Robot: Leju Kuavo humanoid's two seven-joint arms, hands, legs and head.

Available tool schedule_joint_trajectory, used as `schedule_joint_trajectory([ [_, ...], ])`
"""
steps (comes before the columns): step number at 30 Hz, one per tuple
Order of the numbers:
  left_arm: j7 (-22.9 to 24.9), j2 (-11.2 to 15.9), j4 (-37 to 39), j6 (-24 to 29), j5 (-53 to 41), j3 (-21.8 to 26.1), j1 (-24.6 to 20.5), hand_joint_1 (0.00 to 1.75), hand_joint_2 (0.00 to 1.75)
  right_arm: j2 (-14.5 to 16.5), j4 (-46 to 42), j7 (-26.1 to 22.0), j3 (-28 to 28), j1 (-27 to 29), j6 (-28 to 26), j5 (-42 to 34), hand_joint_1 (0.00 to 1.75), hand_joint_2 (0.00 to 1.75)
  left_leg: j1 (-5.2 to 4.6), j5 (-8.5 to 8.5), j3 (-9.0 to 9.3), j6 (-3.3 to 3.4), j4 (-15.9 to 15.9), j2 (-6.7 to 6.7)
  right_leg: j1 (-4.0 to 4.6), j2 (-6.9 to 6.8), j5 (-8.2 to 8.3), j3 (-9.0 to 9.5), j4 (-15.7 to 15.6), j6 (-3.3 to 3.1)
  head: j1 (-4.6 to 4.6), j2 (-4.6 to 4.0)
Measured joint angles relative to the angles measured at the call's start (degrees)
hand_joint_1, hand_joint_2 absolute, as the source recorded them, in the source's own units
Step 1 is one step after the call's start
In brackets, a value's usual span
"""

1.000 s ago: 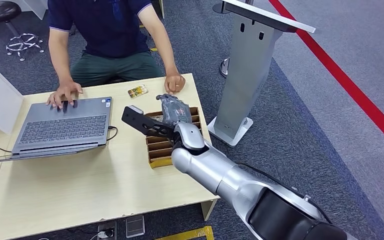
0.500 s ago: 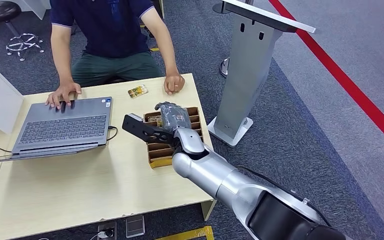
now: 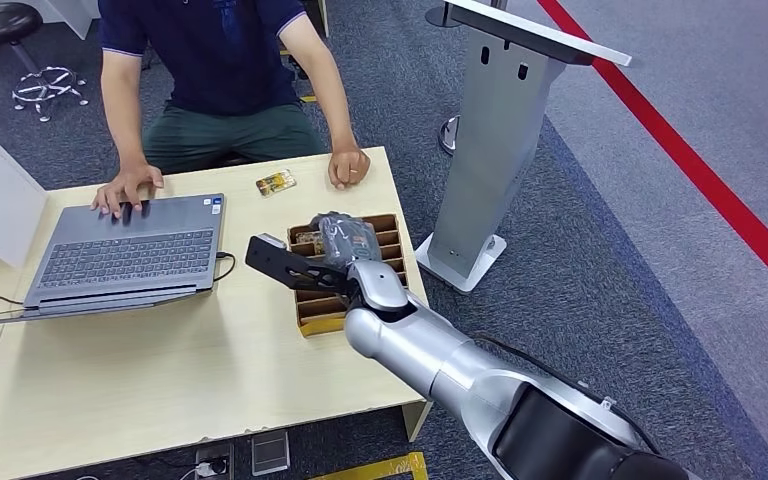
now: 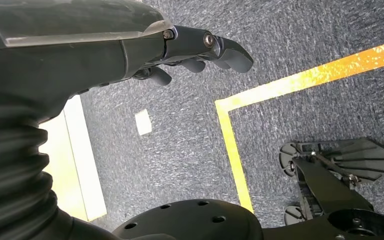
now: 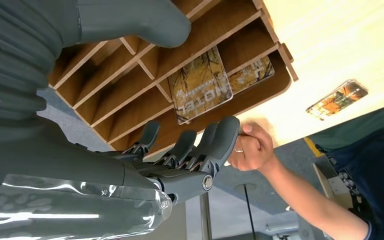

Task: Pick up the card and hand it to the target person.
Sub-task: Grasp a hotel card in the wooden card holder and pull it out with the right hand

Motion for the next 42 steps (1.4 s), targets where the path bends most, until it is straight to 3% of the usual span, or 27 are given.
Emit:
schedule_joint_trajectory([
  [16,0.22,0.02,0.01,-0.08,-0.07,0.0,0.07,0.0,1.75,0.6,3.45,-0.57,-0.03,-0.12,-0.4,-0.36,0.53,1.75,0.0,0.0,0.03,0.0,0.0,0.0,0.0,0.0,0.0,0.02,0.0,0.0,-0.01,0.0],
  [42,0.22,0.02,0.01,-0.27,-0.57,0.0,-0.07,0.0,1.75,0.72,4.96,-0.2,-0.05,-0.32,0.05,-0.41,0.62,1.75,0.0,0.0,0.05,0.0,0.0,0.01,0.0,0.0,0.0,0.02,0.0,0.0,-0.01,0.0],
])
